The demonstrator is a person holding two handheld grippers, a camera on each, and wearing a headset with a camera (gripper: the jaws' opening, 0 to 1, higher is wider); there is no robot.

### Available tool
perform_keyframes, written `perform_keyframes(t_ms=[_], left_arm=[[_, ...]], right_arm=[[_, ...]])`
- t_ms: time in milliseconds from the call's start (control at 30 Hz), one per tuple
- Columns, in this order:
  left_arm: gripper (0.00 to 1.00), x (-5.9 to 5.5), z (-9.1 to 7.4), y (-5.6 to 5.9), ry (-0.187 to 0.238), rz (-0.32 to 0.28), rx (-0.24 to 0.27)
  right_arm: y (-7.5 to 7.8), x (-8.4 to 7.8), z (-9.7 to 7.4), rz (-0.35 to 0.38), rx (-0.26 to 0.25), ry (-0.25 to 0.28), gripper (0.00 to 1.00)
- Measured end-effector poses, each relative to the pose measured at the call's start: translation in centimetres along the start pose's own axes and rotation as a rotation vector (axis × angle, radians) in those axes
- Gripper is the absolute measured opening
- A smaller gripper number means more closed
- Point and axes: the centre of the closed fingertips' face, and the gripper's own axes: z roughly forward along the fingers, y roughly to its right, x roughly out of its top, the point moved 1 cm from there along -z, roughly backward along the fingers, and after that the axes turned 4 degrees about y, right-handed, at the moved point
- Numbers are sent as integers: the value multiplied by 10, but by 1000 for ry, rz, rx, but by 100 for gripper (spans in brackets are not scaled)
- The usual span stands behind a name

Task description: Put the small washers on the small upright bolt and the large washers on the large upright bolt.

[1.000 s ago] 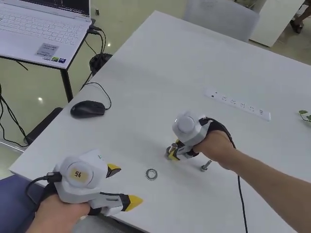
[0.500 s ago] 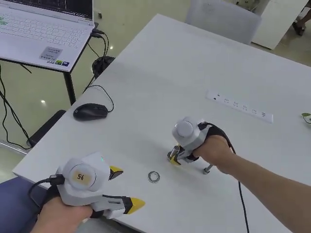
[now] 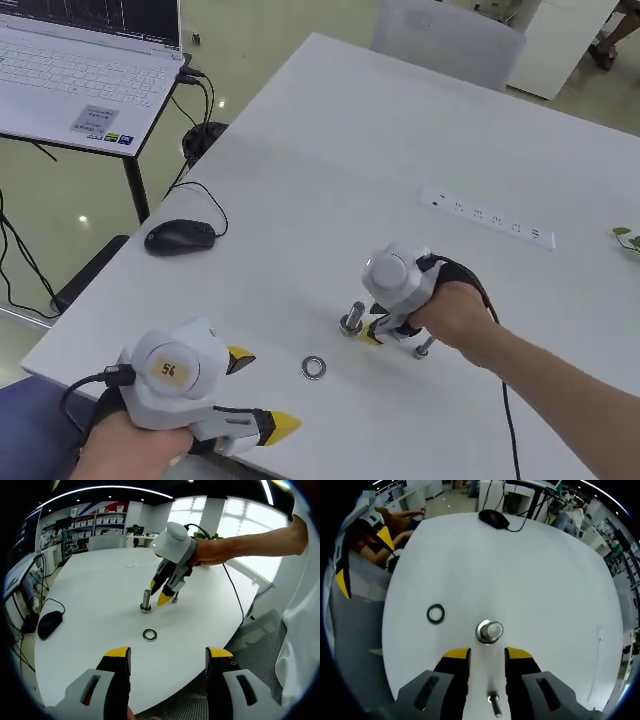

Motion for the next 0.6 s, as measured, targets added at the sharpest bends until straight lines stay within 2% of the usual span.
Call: perform_keyframes(t_ms=[67,167,333,533,600], left_arm=[[60,1,0,1,-3,3,-2],[60,1,1,2,-6,8,-5],[60,1,1,6,-10,15,-11],[60,0,1,8,-11,16,-10],[60,0,0,7,-11,14,-8]], right_arm=[[1,-1,-5,16,-31,33,27],[-5,-2,-10,48,-31,82,25],[-16,-10,-16,-3,-43,69,22],[-24,-13,-20,8,-43,84,17],[-30,-11,-21,3,-25,95,14]])
